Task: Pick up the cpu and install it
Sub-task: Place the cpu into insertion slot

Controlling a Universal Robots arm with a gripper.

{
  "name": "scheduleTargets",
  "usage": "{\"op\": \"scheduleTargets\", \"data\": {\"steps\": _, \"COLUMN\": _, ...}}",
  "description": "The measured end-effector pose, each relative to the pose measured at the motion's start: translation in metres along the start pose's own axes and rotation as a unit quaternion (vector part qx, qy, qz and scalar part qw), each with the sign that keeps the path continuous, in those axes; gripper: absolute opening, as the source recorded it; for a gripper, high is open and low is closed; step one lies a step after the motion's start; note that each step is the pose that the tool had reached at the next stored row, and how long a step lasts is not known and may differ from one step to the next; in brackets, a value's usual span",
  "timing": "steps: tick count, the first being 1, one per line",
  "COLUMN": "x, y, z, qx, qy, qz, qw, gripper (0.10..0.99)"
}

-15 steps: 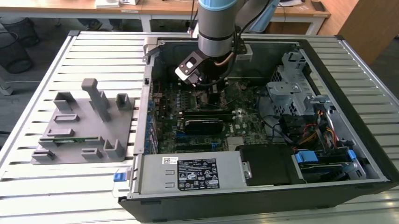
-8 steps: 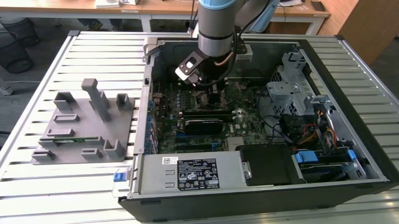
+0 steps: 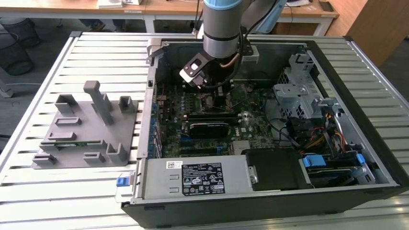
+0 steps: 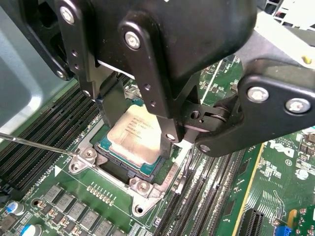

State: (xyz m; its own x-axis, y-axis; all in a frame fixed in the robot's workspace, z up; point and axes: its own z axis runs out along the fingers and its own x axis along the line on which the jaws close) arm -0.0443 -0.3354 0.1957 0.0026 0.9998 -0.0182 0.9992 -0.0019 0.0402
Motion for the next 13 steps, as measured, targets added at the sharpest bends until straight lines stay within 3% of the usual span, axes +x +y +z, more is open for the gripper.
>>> {"op": "scheduleTargets", "data": {"steps": 2, "x": 0.0, "y": 0.0, "z": 0.0, "qx": 0.0002, "qy": 0.0001, "qz": 0.0, "qw": 1.0, "gripper": 0.533}}
{"op": "scheduleTargets", "data": {"steps": 3, "x": 0.0, "y": 0.0, "z": 0.0, "qx": 0.0001, "qy": 0.0002, "qz": 0.0, "qw": 1.0, "gripper": 0.6}}
{"op": "scheduleTargets", "data": {"steps": 13, "x": -0.0002, "y": 0.0005, "z": -0.0133, "qx": 0.0003, "qy": 0.0007, "qz": 0.0, "qw": 1.0, "gripper": 0.588}}
